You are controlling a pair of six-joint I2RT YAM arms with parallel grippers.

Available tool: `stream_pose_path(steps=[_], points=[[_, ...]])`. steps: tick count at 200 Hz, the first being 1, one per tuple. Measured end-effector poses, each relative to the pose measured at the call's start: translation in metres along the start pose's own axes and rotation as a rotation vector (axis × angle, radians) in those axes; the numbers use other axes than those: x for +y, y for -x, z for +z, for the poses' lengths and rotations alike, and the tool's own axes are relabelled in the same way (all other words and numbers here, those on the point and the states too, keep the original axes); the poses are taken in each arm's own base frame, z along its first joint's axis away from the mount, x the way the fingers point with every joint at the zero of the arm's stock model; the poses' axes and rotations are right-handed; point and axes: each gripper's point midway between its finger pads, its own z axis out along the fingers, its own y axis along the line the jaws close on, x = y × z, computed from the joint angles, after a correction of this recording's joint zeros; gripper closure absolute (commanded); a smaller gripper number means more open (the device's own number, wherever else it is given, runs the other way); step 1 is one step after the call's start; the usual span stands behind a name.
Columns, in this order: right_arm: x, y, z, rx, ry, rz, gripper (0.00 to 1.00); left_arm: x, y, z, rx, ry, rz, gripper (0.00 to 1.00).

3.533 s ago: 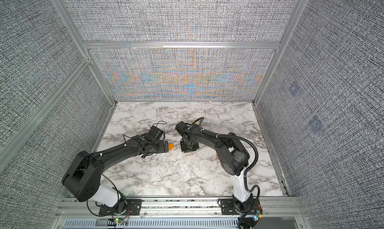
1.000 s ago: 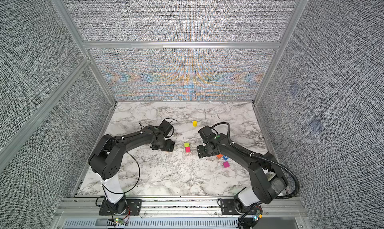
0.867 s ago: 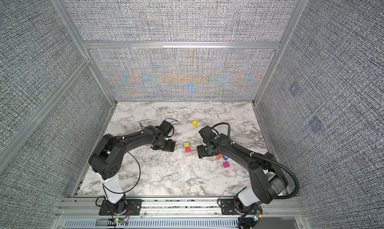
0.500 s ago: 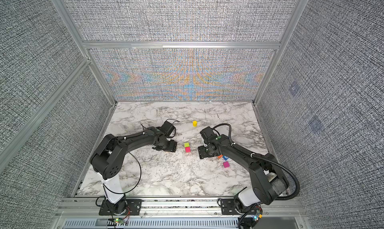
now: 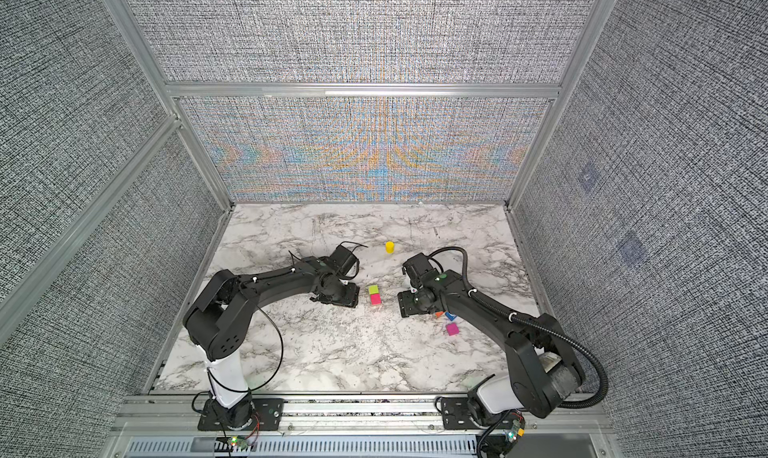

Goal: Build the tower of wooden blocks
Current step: 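Withdraw the right gripper while the left gripper moves over the orange block, then lower the left gripper and close it on the orange block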

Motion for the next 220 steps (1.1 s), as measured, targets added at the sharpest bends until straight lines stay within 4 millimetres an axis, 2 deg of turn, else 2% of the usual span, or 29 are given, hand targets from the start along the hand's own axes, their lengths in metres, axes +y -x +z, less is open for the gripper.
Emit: stream_pose_path(steps=[17, 54, 65, 108, 147, 180, 220], points=[[-0.005, -0.001, -0.001, -0.002, -0.004, 0.014, 0.26, -0.001, 0.000, 0.000, 0.000, -0.001, -0.005, 0.28], [-0.024, 0.000, -0.004, -0.012, -0.024, 0.088, 0.26, 0.000, 0.002, -0.005, -0.013, 0.009, -0.011, 0.10], [-0.034, -0.002, -0.005, -0.013, -0.033, 0.125, 0.26, 0.000, 0.003, -0.009, -0.022, 0.013, -0.013, 0.02], [-0.068, -0.014, -0.008, -0.016, -0.059, 0.258, 0.29, -0.001, 0.013, -0.036, -0.088, 0.013, -0.016, 0.01], [-0.106, -0.037, -0.007, -0.008, -0.100, 0.432, 0.45, 0.002, 0.017, -0.062, -0.170, 0.011, -0.021, 0.01], [-0.123, -0.047, -0.006, 0.003, -0.124, 0.509, 0.50, 0.006, 0.013, -0.067, -0.203, 0.007, -0.026, 0.02], [-0.134, -0.053, 0.001, 0.028, -0.138, 0.569, 0.47, 0.013, 0.010, -0.066, -0.235, 0.020, -0.036, 0.01]])
